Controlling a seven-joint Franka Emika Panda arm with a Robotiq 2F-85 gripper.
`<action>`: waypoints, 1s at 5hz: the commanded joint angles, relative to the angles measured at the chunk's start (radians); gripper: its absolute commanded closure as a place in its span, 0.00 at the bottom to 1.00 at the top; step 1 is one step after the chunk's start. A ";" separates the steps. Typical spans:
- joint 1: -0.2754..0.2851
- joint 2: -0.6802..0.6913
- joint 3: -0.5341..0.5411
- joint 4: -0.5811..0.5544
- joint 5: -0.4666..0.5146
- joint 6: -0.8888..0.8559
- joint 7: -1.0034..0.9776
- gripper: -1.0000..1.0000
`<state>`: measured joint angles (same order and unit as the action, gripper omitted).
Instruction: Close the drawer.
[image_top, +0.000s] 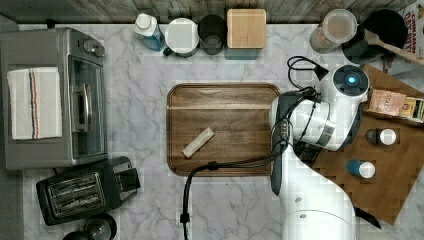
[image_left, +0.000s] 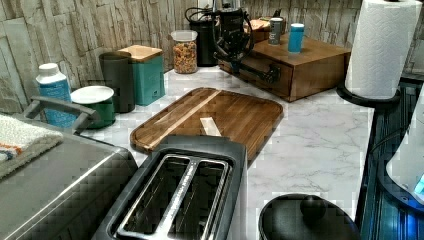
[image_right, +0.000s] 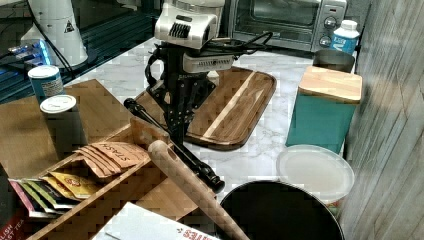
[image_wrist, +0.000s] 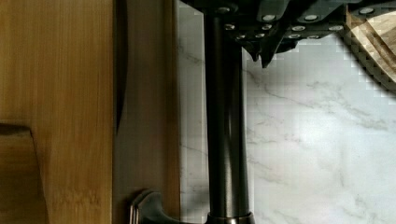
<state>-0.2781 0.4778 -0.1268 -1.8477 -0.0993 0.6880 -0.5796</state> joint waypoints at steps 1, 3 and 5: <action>-0.205 -0.065 -0.069 -0.048 0.132 0.135 -0.223 1.00; -0.190 -0.063 -0.086 -0.048 0.142 0.135 -0.230 1.00; -0.189 -0.063 -0.087 -0.048 0.142 0.134 -0.230 1.00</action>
<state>-0.3313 0.4705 -0.1083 -1.8857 0.0237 0.8296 -0.7856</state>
